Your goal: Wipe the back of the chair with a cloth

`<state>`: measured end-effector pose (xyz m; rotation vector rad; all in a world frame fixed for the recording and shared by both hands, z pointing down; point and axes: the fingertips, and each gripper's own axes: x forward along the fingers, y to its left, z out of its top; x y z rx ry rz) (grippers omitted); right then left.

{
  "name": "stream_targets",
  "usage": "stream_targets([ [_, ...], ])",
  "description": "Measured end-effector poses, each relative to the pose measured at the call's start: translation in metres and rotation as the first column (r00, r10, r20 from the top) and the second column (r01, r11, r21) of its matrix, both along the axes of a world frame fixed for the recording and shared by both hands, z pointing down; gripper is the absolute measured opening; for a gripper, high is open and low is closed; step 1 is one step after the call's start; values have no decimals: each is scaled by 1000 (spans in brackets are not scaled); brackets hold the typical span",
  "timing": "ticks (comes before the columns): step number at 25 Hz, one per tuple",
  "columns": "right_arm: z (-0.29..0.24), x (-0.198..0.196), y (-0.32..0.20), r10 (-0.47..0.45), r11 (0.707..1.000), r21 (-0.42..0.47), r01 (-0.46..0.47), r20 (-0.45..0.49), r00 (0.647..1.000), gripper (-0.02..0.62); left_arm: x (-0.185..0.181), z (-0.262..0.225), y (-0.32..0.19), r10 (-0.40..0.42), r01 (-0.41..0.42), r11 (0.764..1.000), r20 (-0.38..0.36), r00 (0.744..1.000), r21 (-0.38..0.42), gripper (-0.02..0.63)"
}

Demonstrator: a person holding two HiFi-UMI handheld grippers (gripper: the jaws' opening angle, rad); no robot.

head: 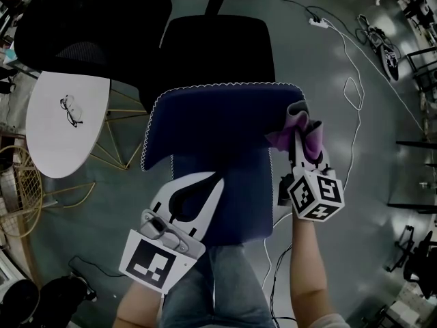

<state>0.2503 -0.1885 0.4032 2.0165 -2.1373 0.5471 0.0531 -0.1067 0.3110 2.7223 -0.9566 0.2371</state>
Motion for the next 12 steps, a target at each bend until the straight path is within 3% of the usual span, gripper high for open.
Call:
stream_targets([
  [12,7,-1,4,16,1000,-12,-17,-11,1000,78,-14,6,3,-21,21,1000,21,1000,9,12],
])
